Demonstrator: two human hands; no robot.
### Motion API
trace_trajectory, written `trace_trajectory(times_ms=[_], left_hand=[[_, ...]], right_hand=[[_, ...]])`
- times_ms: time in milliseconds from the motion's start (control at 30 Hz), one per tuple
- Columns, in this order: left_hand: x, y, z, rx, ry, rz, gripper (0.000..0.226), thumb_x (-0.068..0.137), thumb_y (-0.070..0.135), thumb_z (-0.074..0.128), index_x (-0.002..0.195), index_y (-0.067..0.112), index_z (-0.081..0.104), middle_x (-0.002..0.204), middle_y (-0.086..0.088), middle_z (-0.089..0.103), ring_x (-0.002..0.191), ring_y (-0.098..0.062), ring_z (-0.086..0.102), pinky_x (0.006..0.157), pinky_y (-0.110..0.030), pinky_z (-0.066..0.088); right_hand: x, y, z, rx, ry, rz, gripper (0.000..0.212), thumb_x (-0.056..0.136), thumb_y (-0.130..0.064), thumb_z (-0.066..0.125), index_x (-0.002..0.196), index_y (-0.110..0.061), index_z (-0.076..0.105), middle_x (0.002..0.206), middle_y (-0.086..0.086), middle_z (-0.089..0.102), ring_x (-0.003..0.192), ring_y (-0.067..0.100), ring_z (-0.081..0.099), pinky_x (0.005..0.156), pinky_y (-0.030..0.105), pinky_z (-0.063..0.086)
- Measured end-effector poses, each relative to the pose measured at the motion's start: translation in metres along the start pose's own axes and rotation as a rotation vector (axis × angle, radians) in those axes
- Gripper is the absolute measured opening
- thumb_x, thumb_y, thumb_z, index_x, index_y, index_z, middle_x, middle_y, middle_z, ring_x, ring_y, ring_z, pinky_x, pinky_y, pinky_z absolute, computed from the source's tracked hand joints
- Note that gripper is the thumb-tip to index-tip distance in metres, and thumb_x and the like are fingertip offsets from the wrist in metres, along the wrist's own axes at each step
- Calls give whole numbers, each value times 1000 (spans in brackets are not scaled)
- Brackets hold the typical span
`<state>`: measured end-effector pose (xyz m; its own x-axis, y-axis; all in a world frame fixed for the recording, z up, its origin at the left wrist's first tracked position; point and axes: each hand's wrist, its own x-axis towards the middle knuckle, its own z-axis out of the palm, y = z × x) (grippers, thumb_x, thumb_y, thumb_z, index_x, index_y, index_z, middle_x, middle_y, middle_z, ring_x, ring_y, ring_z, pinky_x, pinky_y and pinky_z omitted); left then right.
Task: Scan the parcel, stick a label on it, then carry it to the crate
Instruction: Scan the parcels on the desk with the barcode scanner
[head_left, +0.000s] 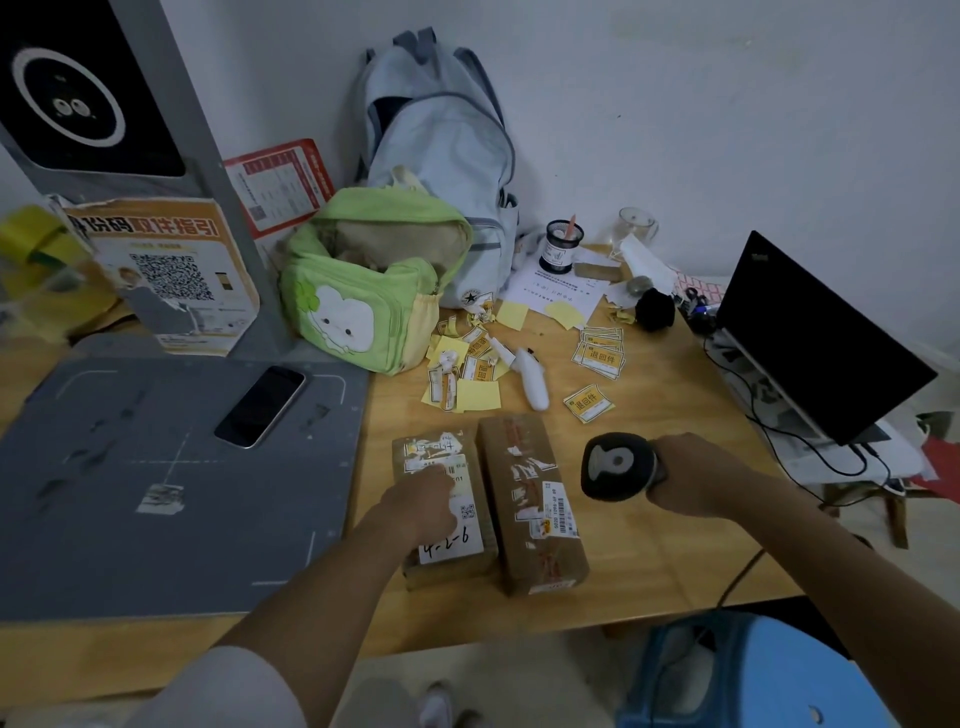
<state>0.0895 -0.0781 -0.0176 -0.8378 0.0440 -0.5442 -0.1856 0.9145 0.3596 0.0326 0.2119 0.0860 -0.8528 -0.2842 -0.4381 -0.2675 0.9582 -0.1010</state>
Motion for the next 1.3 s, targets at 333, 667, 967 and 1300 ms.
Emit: trace_trajectory(times_ms=[333, 667, 967, 1300], left_hand=[[0, -1, 2, 45, 12, 35, 61, 86, 20, 54, 145, 11, 37, 158, -4, 24, 141, -29, 32, 110, -41, 38], [1, -1, 9, 15, 119, 34, 49, 84, 17, 57, 132, 12, 51, 146, -2, 40, 128, -26, 44, 99, -40, 46], [0, -2, 12, 36, 158, 46, 50, 84, 18, 57, 133, 14, 46, 141, -2, 40, 127, -24, 40, 99, -41, 45], [5, 3, -7, 115, 55, 43, 41, 87, 21, 55, 127, 13, 53, 138, -5, 41, 123, -28, 43, 95, -40, 47]], right_hand=[[24, 28, 49, 254, 52, 251, 19, 84, -11, 52, 101, -12, 43, 75, 0, 49, 64, 13, 46, 52, 26, 35], [49, 37, 127, 145, 99, 543, 32, 85, -9, 48, 117, -12, 49, 99, 11, 54, 82, 28, 54, 62, 35, 44], [51, -2, 180, 170, 163, 715, 40, 93, -20, 46, 129, -6, 36, 124, 19, 51, 113, 34, 52, 88, 41, 47], [41, -1, 167, 335, 176, 617, 44, 87, -36, 44, 123, -11, 45, 113, 10, 58, 100, 30, 59, 81, 40, 49]])
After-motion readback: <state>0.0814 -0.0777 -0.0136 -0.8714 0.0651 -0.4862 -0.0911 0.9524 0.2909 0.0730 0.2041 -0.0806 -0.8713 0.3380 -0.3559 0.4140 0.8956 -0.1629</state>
